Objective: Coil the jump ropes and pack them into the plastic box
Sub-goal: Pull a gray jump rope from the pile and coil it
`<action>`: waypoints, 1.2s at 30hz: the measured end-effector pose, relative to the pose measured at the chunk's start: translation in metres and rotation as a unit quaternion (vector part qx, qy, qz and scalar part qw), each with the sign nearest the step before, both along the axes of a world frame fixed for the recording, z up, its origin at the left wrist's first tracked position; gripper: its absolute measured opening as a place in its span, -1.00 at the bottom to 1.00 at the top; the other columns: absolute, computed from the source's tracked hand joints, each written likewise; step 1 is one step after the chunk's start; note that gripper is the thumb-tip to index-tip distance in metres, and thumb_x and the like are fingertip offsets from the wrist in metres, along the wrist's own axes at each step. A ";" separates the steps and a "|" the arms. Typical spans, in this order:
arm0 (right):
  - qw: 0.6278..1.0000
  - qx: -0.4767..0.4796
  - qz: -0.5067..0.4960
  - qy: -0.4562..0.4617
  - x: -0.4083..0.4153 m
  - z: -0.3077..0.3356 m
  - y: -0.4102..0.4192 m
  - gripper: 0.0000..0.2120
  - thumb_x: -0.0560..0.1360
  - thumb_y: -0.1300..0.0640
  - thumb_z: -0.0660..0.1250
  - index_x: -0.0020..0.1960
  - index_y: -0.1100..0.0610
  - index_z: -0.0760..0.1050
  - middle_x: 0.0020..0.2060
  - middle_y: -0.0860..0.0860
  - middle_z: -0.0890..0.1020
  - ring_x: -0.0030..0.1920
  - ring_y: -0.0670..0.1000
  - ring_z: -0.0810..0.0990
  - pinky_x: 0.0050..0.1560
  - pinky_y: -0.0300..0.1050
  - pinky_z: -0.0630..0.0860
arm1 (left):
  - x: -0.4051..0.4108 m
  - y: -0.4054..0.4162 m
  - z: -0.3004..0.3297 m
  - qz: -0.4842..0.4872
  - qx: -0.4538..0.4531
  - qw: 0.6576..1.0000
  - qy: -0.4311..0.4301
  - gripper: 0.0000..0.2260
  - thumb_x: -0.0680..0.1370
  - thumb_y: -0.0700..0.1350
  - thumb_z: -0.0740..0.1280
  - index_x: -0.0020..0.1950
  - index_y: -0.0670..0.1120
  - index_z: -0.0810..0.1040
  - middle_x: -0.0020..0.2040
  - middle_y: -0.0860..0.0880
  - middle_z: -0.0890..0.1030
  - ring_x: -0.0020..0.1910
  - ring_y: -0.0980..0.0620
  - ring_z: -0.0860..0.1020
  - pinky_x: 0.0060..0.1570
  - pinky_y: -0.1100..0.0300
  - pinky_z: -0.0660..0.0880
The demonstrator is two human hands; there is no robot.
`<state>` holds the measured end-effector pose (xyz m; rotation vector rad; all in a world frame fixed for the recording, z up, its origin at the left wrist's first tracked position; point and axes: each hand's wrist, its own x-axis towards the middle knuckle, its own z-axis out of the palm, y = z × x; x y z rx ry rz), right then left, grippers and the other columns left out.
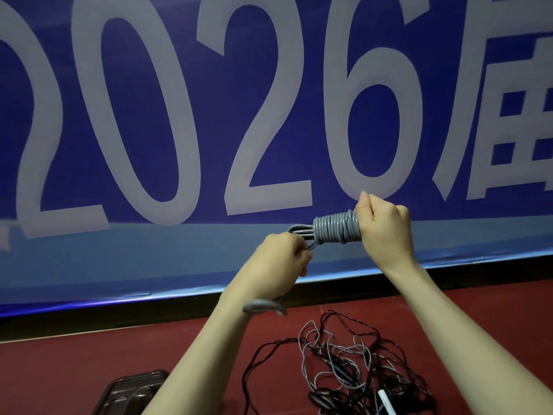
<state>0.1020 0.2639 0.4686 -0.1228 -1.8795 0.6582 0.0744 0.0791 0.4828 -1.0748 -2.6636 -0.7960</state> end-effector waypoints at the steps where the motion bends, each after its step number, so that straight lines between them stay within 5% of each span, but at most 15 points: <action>1: 1.000 0.013 0.010 -0.021 0.002 0.003 0.003 -0.51 0.64 0.23 0.14 -0.44 0.07 0.11 -0.58 -0.06 0.19 -0.53 -0.04 0.15 -0.44 -0.13 0.05 | 0.000 -0.002 0.000 -0.003 -0.008 0.999 0.037 -0.81 0.62 -0.08 0.19 -0.05 -0.12 0.55 -0.25 0.00 0.58 -0.31 -0.02 0.50 -0.31 0.13 0.41; 6: 0.989 0.032 0.075 -0.123 0.017 0.022 0.013 -0.56 0.63 0.21 0.12 -0.42 0.15 0.15 -0.53 0.02 0.23 -0.47 -0.02 0.17 -0.42 -0.10 0.12 | -0.002 -0.008 0.001 0.002 -0.069 0.966 0.248 -0.89 0.61 -0.14 0.21 0.07 0.05 0.47 -0.16 0.06 0.57 -0.19 -0.08 0.52 -0.27 0.03 0.47; 10: 0.974 0.030 0.140 -0.178 0.023 0.025 0.016 -0.55 0.62 0.16 0.16 -0.43 0.24 0.26 -0.54 0.07 0.32 -0.52 -0.10 0.26 -0.48 -0.27 0.20 | -0.003 -0.009 0.006 -0.057 -0.070 0.914 0.396 -0.78 0.32 -0.32 0.27 -0.16 -0.04 0.51 -0.36 0.08 0.54 -0.49 -0.03 0.39 -0.49 0.25 0.14; 13: 0.948 -0.020 0.223 -0.227 0.027 0.025 0.023 -0.55 0.63 0.13 0.16 -0.32 0.42 0.36 -0.55 0.07 0.40 -0.51 -0.09 0.33 -0.45 -0.23 0.29 | -0.004 -0.011 0.005 -0.117 -0.033 0.902 0.415 -0.79 0.41 -0.20 0.10 -0.18 -0.05 0.53 -0.34 0.10 0.56 -0.47 0.06 0.31 -0.33 0.24 0.10; 17: 0.906 -0.084 0.332 -0.248 0.031 0.027 0.025 -0.52 0.65 0.10 0.14 -0.31 0.42 0.42 -0.55 0.15 0.46 -0.54 0.00 0.36 -0.53 -0.25 0.23 | -0.008 -0.010 0.007 -0.146 0.038 0.901 0.406 -0.87 0.55 -0.10 0.21 -0.12 -0.06 0.52 -0.27 0.16 0.56 -0.37 0.16 0.34 -0.26 0.23 0.24; 22: 0.899 -0.128 0.372 -0.191 0.030 0.030 0.023 -0.53 0.65 0.09 0.13 -0.31 0.36 0.47 -0.55 0.12 0.46 -0.55 0.00 0.37 -0.51 -0.21 0.22 | -0.007 -0.007 0.001 -0.166 0.147 0.953 0.209 -0.86 0.60 0.04 0.11 -0.10 0.10 0.42 -0.30 0.30 0.49 -0.34 0.08 0.35 -0.26 0.28 0.32; 29: 0.882 -0.268 0.375 -0.103 0.021 0.027 0.015 -0.56 0.64 0.09 0.16 -0.39 0.17 0.49 -0.53 0.06 0.46 -0.52 0.00 0.41 -0.46 -0.21 0.33 | 0.006 0.007 0.002 -0.163 0.300 0.940 -0.008 -0.74 0.51 -0.33 0.11 -0.19 0.00 0.45 -0.37 0.06 0.48 -0.36 0.09 0.37 -0.31 0.24 0.34; 32: 0.891 -0.297 0.335 -0.074 0.016 0.027 0.008 -0.58 0.64 0.09 0.17 -0.36 0.18 0.48 -0.54 0.00 0.47 -0.50 -0.02 0.45 -0.41 -0.18 0.38 | 0.007 0.016 0.002 -0.107 0.371 0.916 -0.110 -0.64 0.48 -0.46 0.03 -0.21 -0.06 0.45 -0.46 0.02 0.43 -0.44 0.09 0.34 -0.39 0.29 0.34; 36: 0.899 -0.326 0.290 -0.032 0.009 0.023 -0.002 -0.59 0.63 0.08 0.18 -0.36 0.16 0.48 -0.55 -0.05 0.48 -0.50 -0.07 0.47 -0.38 -0.16 0.42 | 0.014 0.032 0.002 -0.058 0.464 0.843 -0.267 -0.70 0.59 -0.36 0.01 -0.20 -0.11 0.42 -0.45 0.03 0.37 -0.52 0.10 0.26 -0.53 0.31 0.22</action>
